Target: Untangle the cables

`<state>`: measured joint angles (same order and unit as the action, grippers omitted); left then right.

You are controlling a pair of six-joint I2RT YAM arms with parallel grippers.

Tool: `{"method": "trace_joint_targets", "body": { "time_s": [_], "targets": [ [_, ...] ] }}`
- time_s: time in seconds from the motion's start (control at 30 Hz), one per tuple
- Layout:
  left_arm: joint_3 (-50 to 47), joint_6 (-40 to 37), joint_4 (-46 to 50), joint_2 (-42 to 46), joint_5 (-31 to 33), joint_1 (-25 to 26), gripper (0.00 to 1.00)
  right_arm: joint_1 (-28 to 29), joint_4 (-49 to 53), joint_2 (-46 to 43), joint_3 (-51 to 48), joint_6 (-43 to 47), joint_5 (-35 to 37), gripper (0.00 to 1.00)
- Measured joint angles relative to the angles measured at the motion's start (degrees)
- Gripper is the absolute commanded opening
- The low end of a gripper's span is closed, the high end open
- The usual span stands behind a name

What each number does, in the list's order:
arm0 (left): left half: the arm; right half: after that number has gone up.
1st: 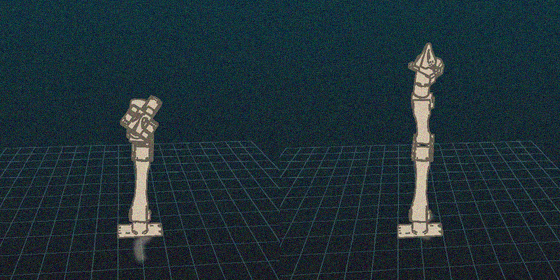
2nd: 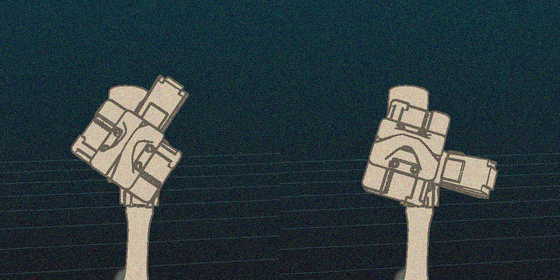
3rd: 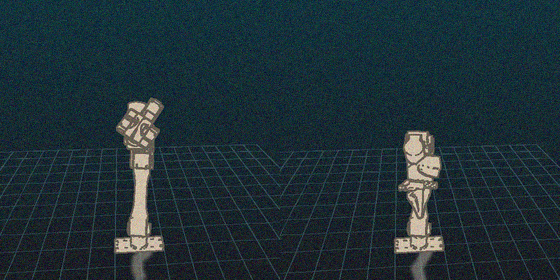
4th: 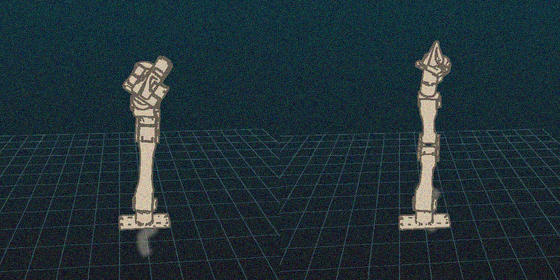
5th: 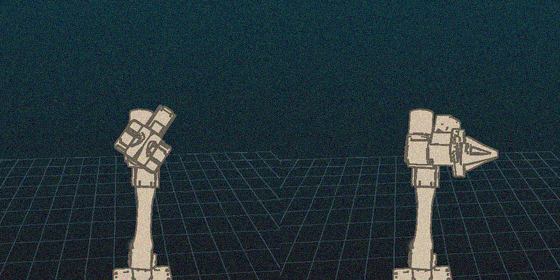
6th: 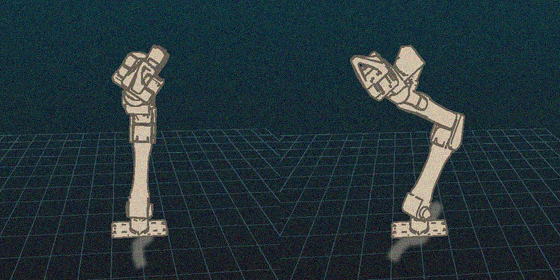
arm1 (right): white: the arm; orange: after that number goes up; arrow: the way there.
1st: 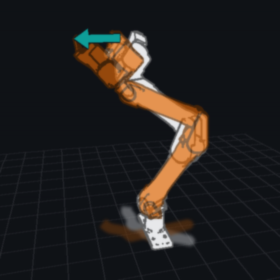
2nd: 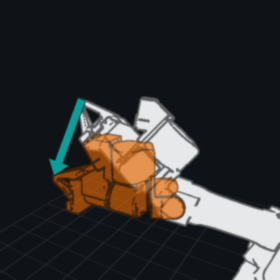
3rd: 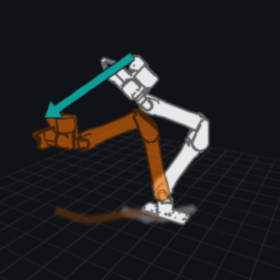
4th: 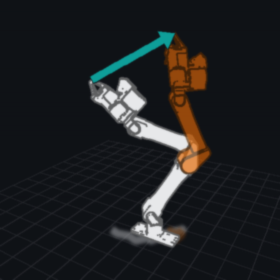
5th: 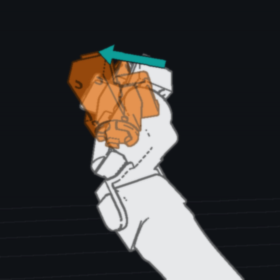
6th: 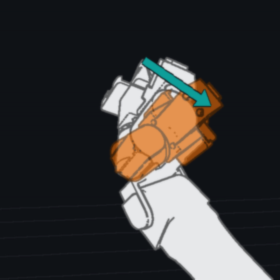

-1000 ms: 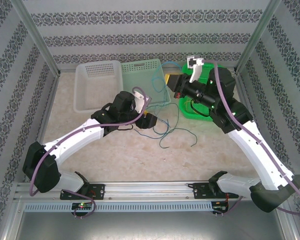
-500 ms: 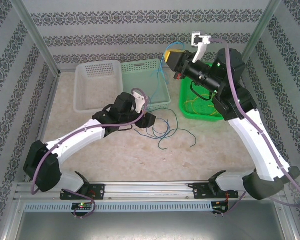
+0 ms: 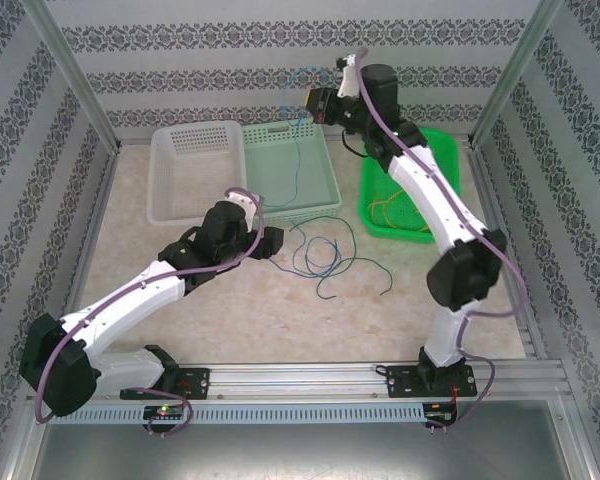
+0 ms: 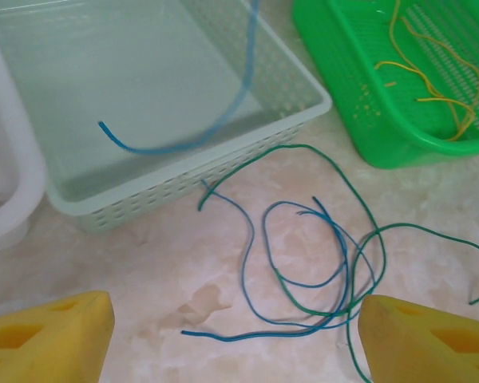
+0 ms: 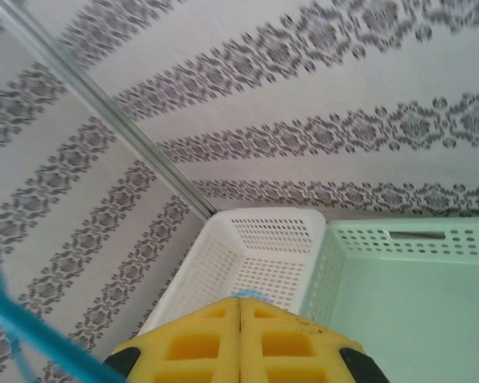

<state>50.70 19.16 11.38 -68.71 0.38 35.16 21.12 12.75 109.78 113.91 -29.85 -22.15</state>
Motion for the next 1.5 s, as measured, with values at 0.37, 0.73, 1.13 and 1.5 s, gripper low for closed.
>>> {"method": "trace_joint_targets", "body": {
  "time_s": [0.37, 0.73, 1.13, 1.5],
  "targets": [
    [-1.8, 0.7, 2.5, 6.0, 3.3, -3.4, 0.86, -1.6, 9.2, 25.7, 15.8, -3.5, -0.2, 0.07],
    [-2.2, 0.9, 3.7, 4.3, 2.4, -4.4, 0.88, -2.3, 26.6, 32.8, 22.6, 1.0, 0.4, 0.87],
    [0.0, 0.3, 5.6, -5.6, -8.0, -4.5, 0.77, -3.0, 28.1, 15.4, 8.5, 4.0, -4.4, 0.82],
    [4.1, -2.6, 6.2, -13.3, -13.7, -3.2, 0.72, 0.1, 22.9, -13.5, -29.4, 5.7, -1.0, 0.72]
  ]
}}
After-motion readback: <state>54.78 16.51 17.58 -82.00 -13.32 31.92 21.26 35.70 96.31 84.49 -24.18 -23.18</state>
